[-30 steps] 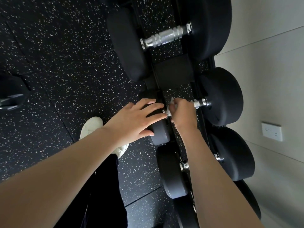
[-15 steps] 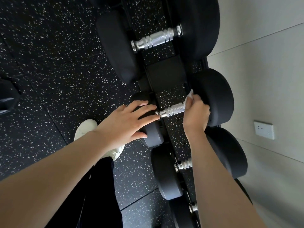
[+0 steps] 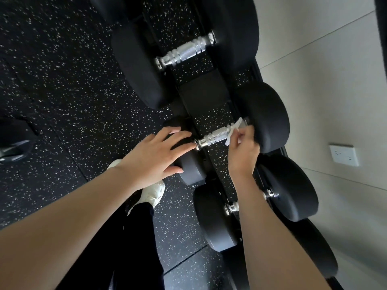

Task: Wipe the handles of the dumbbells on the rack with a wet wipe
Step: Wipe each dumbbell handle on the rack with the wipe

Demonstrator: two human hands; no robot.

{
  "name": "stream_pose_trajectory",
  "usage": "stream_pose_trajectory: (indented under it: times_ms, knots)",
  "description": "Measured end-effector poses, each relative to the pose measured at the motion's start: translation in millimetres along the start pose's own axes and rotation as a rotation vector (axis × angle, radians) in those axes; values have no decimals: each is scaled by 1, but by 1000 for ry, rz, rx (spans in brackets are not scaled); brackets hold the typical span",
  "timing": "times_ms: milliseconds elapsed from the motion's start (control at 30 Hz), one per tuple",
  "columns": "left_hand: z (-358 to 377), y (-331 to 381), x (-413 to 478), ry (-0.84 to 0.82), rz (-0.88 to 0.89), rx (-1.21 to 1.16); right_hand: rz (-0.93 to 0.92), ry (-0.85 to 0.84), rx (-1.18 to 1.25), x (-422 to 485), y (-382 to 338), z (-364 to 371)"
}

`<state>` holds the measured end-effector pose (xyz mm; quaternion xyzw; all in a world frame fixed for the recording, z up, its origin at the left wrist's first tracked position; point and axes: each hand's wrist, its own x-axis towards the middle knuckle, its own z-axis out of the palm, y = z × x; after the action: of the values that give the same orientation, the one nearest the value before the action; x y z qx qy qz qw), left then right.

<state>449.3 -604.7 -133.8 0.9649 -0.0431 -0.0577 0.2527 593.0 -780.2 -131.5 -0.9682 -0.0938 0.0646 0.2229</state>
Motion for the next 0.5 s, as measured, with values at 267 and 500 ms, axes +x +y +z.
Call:
stream_pose_trajectory:
  times_ms: [267, 500]
  knots:
    - [-31, -4, 5, 29, -47, 115, -17, -23, 173, -18, -10, -23]
    - [-74, -54, 23, 78, -123, 218, -56, 27, 146, 7, -58, -6]
